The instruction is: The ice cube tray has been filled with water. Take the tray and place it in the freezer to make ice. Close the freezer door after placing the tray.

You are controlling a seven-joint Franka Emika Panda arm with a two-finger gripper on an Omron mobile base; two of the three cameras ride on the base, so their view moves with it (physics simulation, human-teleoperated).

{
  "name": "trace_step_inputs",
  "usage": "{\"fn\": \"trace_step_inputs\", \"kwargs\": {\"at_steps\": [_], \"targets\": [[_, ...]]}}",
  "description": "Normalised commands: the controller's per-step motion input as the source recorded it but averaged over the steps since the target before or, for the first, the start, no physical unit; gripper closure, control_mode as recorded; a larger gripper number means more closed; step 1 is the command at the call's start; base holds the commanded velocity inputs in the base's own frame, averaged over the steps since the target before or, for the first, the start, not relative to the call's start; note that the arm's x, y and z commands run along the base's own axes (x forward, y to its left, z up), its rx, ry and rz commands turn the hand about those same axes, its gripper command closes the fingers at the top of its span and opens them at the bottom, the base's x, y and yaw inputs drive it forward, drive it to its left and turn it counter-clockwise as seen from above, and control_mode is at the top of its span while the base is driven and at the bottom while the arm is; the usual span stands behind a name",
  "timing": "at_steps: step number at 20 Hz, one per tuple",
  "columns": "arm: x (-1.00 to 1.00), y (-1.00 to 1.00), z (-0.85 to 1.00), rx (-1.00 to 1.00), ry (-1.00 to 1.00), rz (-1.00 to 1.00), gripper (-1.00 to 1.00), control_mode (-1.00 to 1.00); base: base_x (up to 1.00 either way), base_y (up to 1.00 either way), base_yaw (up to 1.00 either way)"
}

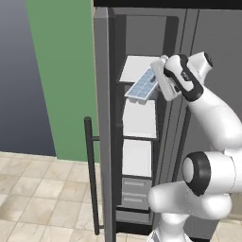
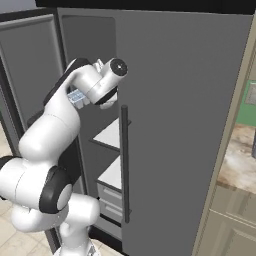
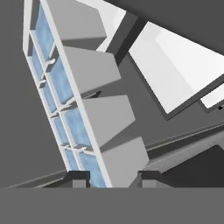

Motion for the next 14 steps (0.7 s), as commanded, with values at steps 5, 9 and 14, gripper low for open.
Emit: {"fn": "trace_step_inputs", "kwargs": {"at_steps": [5, 9, 14], "targets": [[0.37, 0.0, 0.0, 0.0, 0.0, -0.08, 1.0, -1.0, 0.0, 0.0, 0.0], [0.39, 0.0, 0.0, 0.0, 0.0, -0.1, 1.0, -1.0, 0.0, 0.0, 0.0], [0.42, 0.0, 0.0, 0.0, 0.0, -0.11, 1.0, -1.0, 0.0, 0.0, 0.0]]}}
